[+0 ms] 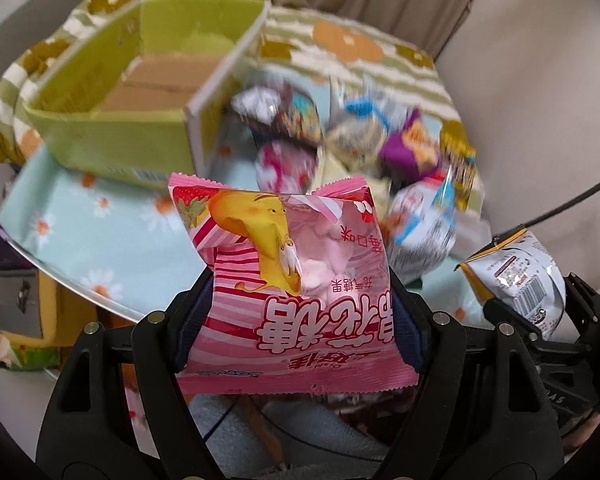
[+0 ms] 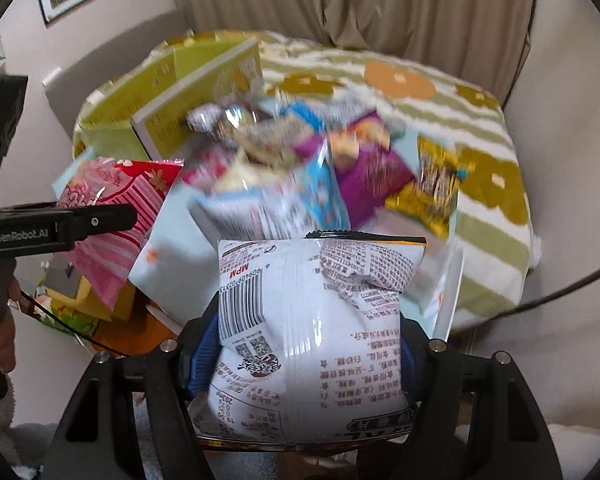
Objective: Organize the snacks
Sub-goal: 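Close the left tool on the pink bag while the right tool grips the white chip bag, then carry the pink bag into the yellow box and open the left tool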
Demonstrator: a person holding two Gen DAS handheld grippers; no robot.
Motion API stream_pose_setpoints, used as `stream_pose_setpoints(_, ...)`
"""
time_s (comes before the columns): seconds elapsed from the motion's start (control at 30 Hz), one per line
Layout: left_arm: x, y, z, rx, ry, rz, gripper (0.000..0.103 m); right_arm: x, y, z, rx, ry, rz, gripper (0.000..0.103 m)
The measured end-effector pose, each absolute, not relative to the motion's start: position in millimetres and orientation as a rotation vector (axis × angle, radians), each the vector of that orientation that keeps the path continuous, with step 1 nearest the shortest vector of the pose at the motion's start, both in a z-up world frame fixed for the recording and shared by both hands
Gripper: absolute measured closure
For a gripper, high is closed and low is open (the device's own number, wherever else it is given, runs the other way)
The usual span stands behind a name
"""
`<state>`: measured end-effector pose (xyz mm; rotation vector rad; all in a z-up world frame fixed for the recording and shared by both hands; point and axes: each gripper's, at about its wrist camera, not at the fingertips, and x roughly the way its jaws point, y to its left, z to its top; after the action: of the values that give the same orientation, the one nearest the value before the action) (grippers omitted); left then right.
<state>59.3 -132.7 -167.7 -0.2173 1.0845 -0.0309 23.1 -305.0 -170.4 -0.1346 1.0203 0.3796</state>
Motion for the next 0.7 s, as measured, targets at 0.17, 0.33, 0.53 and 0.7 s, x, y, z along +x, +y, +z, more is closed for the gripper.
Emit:
stream_pose_setpoints(0.17,65.8,-106.7,-129.3,-0.226,0.996,-0.024,0.028,33.5,-287.9,-131.3,-0.143,0.943,0.381,0.035)
stream_pose_setpoints(0.33,85.7,-69.8,-98.8,-0.22,0.909,-0.033,0.028,54.6,-256.9,-94.6,-0.143,0.854,0.355,0.035)
stream_pose_setpoints(0.53,137.4,-8.4,-74.2,-0.219,0.876,-0.06,0.028,100.6,-197.5,-66.2,-0.116,0.795,0.34,0.035)
stream_pose_setpoints(0.7,198.9,46.1,-68.9,-0.211,0.897,-0.094,0.028,147.4,-145.2,-56.7,-0.071,0.798,0.328,0.035)
